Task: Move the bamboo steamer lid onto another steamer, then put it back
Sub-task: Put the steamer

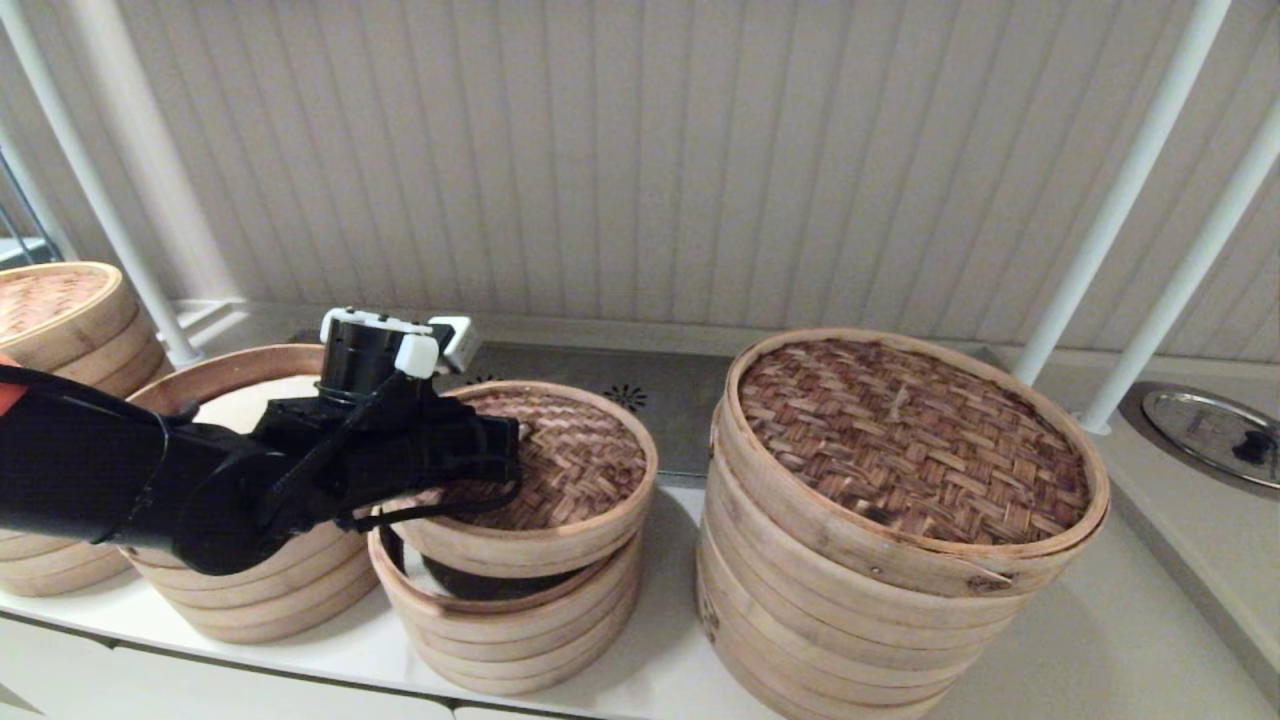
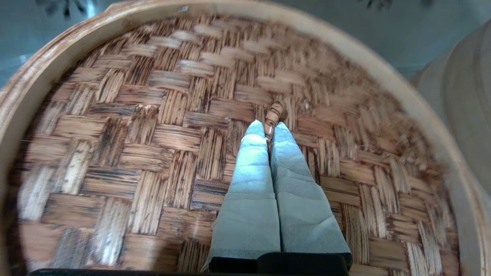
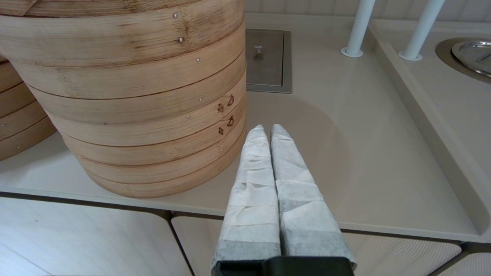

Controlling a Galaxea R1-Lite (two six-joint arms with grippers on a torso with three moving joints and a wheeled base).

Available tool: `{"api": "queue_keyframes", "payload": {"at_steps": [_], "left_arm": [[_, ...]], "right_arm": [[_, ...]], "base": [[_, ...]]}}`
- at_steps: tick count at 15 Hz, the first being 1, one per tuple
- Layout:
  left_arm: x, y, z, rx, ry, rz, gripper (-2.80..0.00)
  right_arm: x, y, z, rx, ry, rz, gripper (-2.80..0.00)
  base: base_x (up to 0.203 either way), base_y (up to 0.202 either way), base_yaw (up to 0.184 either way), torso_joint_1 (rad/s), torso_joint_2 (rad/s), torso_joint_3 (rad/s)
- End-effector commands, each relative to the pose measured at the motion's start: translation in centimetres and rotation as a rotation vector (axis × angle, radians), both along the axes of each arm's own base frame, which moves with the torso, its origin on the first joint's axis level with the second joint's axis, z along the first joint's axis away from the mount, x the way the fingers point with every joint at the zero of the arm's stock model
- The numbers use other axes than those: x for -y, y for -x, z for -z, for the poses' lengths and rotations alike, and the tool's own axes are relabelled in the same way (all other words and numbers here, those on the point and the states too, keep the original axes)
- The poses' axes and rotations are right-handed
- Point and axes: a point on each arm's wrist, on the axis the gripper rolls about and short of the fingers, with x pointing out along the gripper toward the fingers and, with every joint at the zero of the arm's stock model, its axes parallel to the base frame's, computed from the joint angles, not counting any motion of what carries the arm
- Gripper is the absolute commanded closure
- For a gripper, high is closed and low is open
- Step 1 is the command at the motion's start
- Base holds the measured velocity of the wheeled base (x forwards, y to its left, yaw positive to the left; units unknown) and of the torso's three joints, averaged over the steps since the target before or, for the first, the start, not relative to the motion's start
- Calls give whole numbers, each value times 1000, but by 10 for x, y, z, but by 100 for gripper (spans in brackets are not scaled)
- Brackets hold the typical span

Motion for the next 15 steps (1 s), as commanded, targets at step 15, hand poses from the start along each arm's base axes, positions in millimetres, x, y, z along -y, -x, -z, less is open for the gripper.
{"api": "queue_keyframes", "payload": {"at_steps": [15], "left_arm": [[-12,23,11,70,38,1,0]], "right_arm": [[0,0,0,-1,0,0,0]], "base": [[0,0,0,0,0,0]]}}
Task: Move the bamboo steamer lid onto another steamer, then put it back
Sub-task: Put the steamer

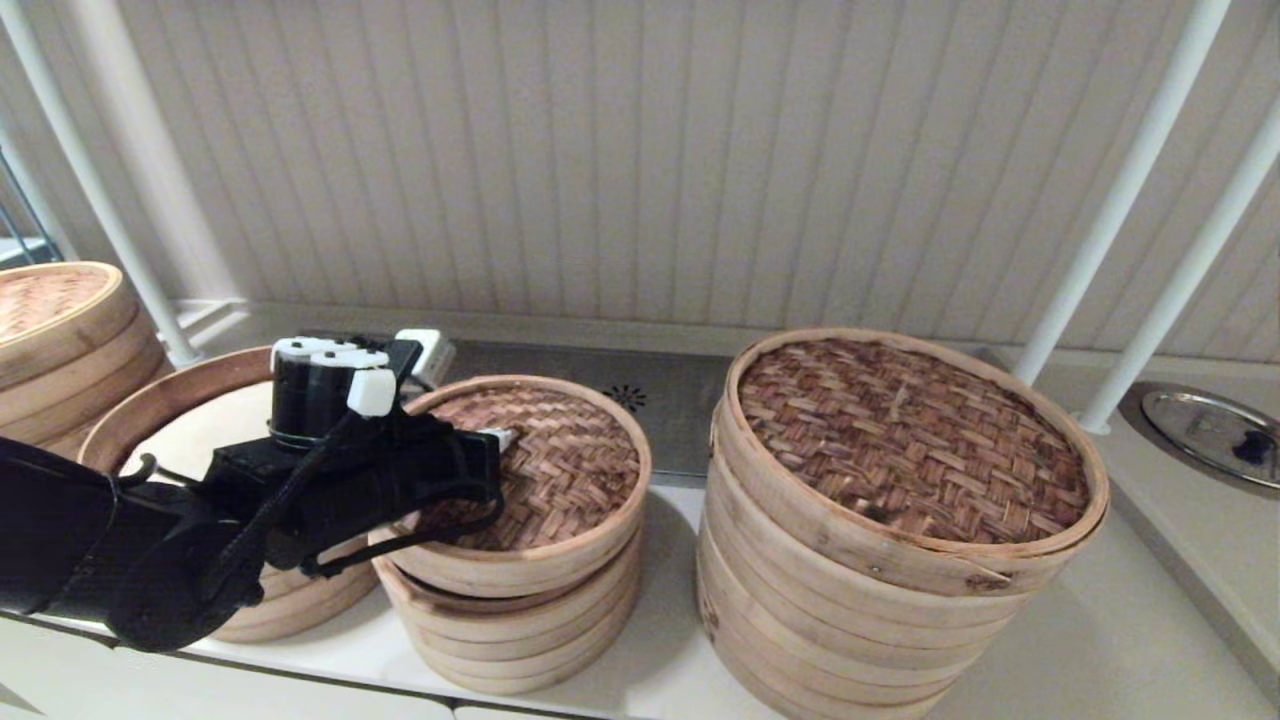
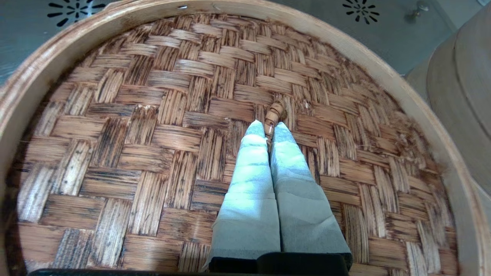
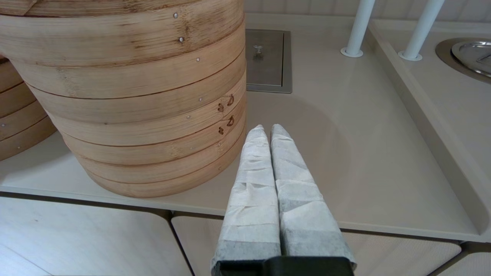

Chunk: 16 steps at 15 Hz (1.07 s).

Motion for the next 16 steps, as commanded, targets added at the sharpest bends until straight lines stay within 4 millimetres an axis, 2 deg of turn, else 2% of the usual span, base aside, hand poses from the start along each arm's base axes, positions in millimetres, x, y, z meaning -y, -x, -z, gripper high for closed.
{"api": "queue_keyframes", "payload": {"at_steps": [1,9,16], "left_arm": [[0,-1,5,-8,-3,-1,0],[-5,8,18,-35,-18,-5,0],[-19,7,16,-2,-4,-49,0]], "right_arm": [[0,0,0,-1,0,0,0],[0,0,0,-2,0,0,0],[0,0,0,-1,0,0,0]], "base": [[0,0,0,0,0,0],[0,0,0,0,0,0],[0,0,0,0,0,0]]}}
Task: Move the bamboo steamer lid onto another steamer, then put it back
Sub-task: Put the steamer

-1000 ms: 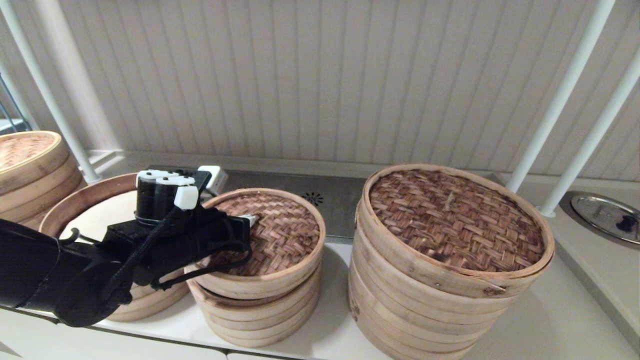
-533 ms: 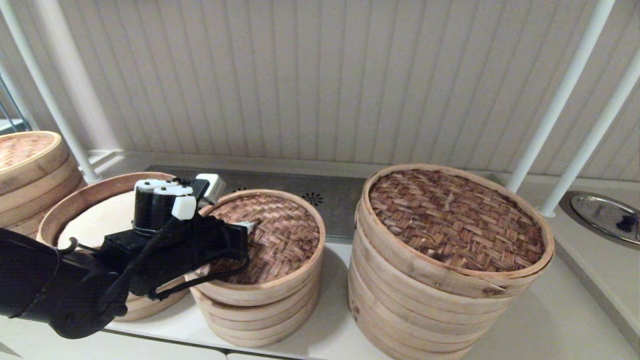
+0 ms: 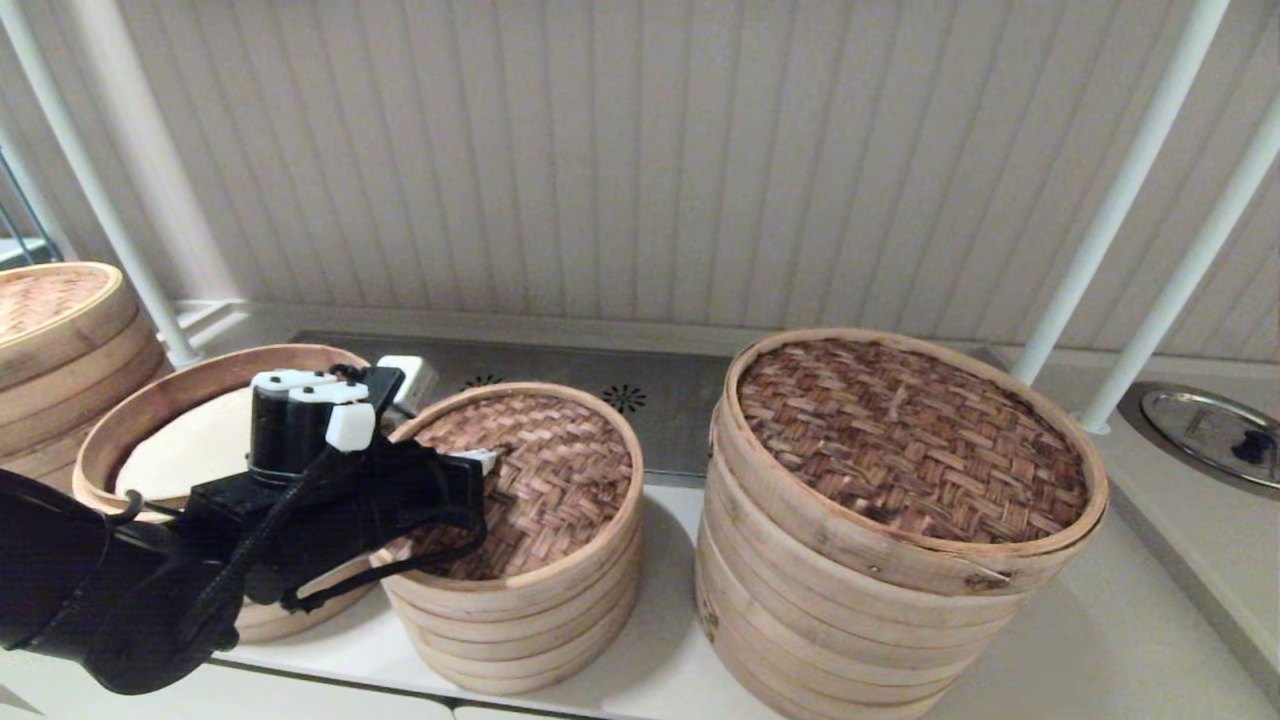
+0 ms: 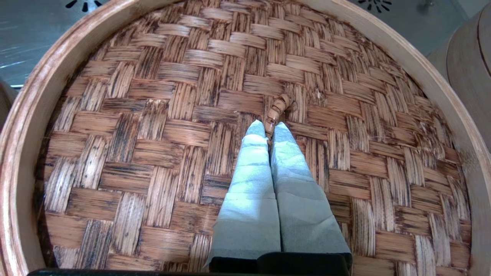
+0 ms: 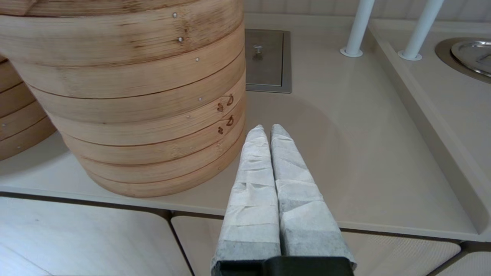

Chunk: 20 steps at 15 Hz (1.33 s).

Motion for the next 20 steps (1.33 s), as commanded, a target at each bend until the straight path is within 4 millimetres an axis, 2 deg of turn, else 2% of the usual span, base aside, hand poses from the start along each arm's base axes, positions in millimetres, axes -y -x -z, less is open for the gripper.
{"api": "queue_keyframes", "payload": {"at_steps": [1,15,20], "left_arm": [[-2,-1,-3,14,7,-12,0],[5,-12,4,-3,-8,0,0],[7,-13,-6,26,8,2,0]], "right_arm": [[0,0,0,0,0,0,0],[0,0,0,-3,0,0,0],[0,0,0,-1,0,0,0]], "base": [[0,0,0,0,0,0],[0,0,0,0,0,0],[0,0,0,0,0,0]]}}
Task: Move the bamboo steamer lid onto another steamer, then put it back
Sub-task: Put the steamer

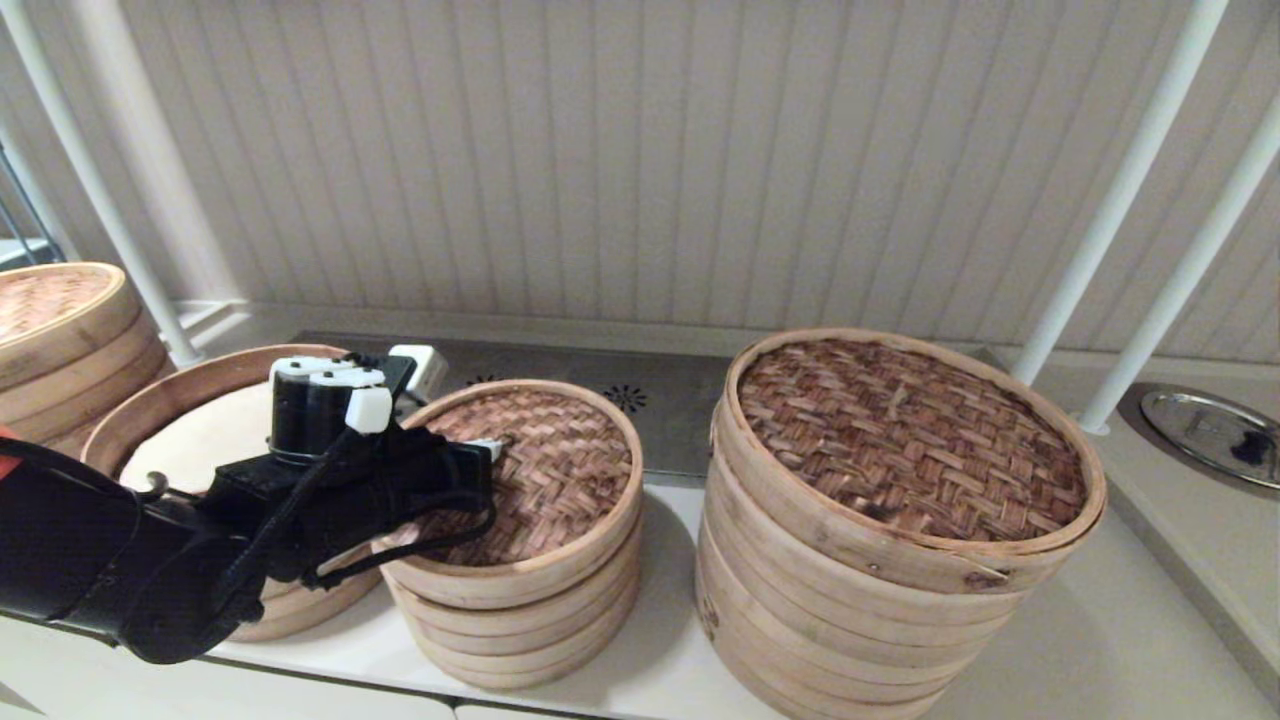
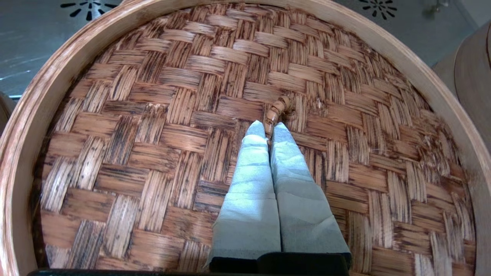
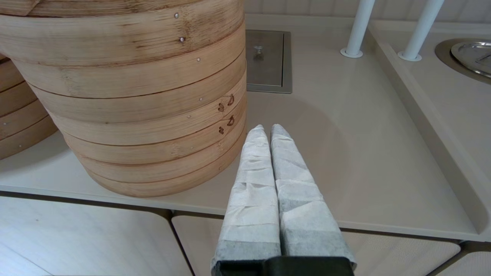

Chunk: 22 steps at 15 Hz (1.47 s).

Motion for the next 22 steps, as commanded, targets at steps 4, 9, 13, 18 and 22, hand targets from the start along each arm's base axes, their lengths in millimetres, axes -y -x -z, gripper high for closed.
{"api": "queue_keyframes", "payload": {"at_steps": [4,9,13,18,22], "left_arm": [[1,-1,-5,20,12,2,0],[5,1,-3,11,8,17,0],[5,1,-1,7,6,18,0],[3,-4,5,-6,2,6,0],[3,-2,6,-9,2,5,0]], "right_arm": [[0,0,0,-1,0,0,0],[0,0,0,-3,0,0,0],[0,0,0,-3,0,0,0],[0,0,0,-1,0,0,0],[0,0,0,-2,0,0,0]], "base": [[0,0,0,0,0,0],[0,0,0,0,0,0],[0,0,0,0,0,0],[0,0,0,0,0,0],[0,0,0,0,0,0]]}}
